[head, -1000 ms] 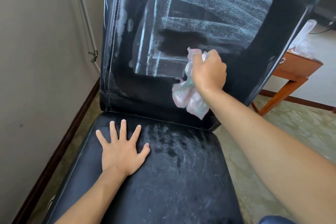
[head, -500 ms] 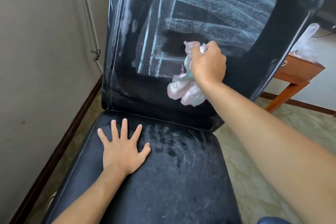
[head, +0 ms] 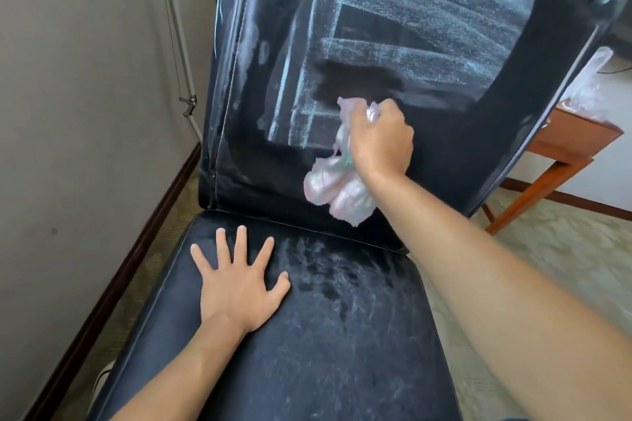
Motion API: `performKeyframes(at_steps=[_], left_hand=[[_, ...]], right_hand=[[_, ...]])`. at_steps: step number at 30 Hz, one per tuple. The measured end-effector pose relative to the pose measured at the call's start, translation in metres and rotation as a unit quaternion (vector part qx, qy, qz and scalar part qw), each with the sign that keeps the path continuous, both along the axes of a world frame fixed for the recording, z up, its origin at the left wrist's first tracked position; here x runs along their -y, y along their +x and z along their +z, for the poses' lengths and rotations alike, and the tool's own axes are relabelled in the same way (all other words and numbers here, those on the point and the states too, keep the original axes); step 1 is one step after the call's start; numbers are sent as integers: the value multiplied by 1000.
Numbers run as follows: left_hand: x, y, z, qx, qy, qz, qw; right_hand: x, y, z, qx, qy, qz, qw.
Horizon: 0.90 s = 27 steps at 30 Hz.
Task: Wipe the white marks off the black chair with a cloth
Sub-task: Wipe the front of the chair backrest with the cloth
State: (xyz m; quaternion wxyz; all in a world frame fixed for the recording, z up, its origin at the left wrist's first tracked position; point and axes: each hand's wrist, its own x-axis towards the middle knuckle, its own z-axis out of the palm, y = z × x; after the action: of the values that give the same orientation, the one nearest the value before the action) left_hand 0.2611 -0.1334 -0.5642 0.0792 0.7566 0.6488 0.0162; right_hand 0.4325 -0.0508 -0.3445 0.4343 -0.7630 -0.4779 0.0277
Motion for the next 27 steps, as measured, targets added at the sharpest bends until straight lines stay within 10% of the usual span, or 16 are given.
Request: performKeyframes(at_steps=[4,11,18,27], left_hand=[[2,1,0,4,4,2,1000],[2,1,-1,-2,2,1,1000],[3,1,3,3,-7,2,1000],[2,0,3,4,-4,0,1000]], right_hand=[[21,-6,-59,8,-121,22,992],[-7,-19,31,13,75,15,997],[22,-27,-63,21,-119,39,992],[-15,-44,24,7,68,20,997]])
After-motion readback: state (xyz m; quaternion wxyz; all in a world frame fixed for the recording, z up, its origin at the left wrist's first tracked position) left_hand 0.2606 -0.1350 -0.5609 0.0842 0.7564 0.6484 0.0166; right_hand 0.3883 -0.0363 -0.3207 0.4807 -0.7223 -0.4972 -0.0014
